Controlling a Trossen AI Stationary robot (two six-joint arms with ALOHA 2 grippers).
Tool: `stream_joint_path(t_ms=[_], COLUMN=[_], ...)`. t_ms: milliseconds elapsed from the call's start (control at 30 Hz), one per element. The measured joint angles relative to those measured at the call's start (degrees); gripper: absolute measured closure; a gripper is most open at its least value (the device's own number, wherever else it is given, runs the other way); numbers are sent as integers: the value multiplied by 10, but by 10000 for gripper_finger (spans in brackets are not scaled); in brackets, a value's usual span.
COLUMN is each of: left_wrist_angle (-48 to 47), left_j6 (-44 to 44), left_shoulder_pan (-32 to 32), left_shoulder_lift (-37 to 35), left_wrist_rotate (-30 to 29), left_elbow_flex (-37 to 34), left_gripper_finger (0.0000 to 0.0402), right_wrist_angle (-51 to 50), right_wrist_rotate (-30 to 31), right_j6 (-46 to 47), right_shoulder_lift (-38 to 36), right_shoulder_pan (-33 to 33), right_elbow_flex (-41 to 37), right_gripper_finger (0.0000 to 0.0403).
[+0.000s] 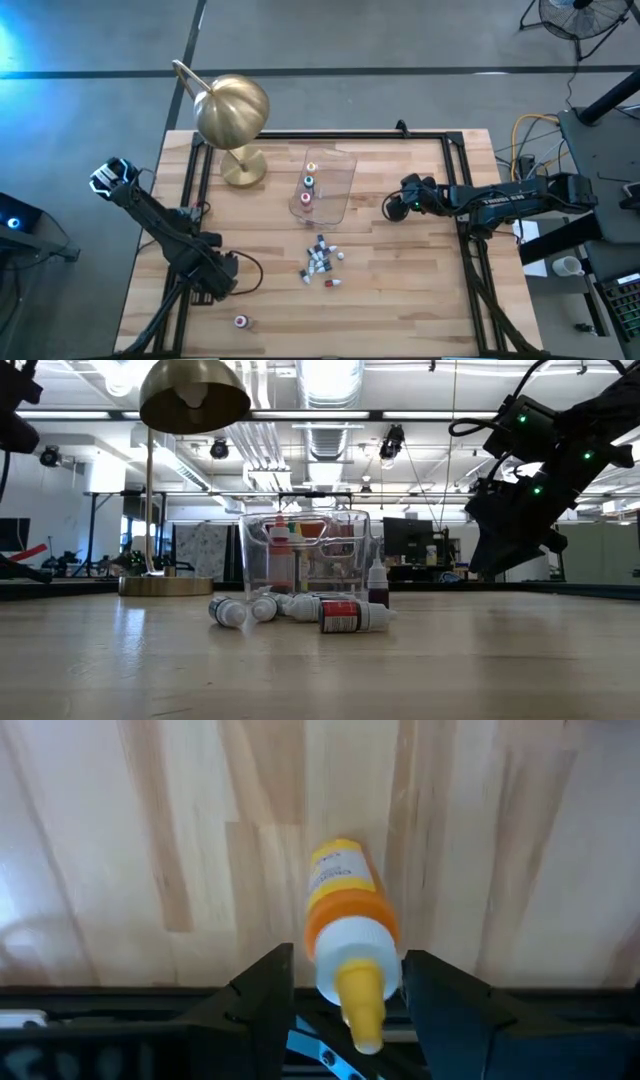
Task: Pick & Place food coloring
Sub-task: Put the large yellow food coloring bottle into the transparent bin
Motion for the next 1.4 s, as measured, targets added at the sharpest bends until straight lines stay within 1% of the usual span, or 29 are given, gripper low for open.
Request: stream_joint_path(t_ms=[267, 600, 833, 967, 1033, 1133, 1300, 1400], left_wrist_angle=[9, 17, 18, 15, 16, 15, 8, -11], left_j6=[-3, -4, -40, -42, -40, -27, 15, 47], left_shoulder_pan=[0, 2, 15, 51, 74, 116, 210, 272], left_shoulder_lift=[0, -1, -2, -1, 0, 1, 1, 5], left_wrist_rotate=[20, 10, 6, 1, -20, -33, -60, -61], left_elbow_flex=[-4, -13, -23, -13, -9, 3, 49, 88], left_gripper_finger=[245, 298, 301, 302, 303, 305, 306, 306], right_wrist_angle=[0, -1, -1, -1, -1, -1, -1, -1], right_wrist_rotate=[0, -1, -1, -1, -1, -1, -1, -1], right_j6=[0, -1, -1, -1, -1, 0, 2, 3], right_shoulder_lift=[0, 0, 0, 0, 0, 0, 0, 0], right_shoulder_pan=[0, 0, 0, 0, 0, 0, 0, 0], right_elbow_flex=[0, 0, 0, 0, 0, 0, 0, 0], right_gripper_finger=[188, 188, 188, 188, 188, 188, 188, 188])
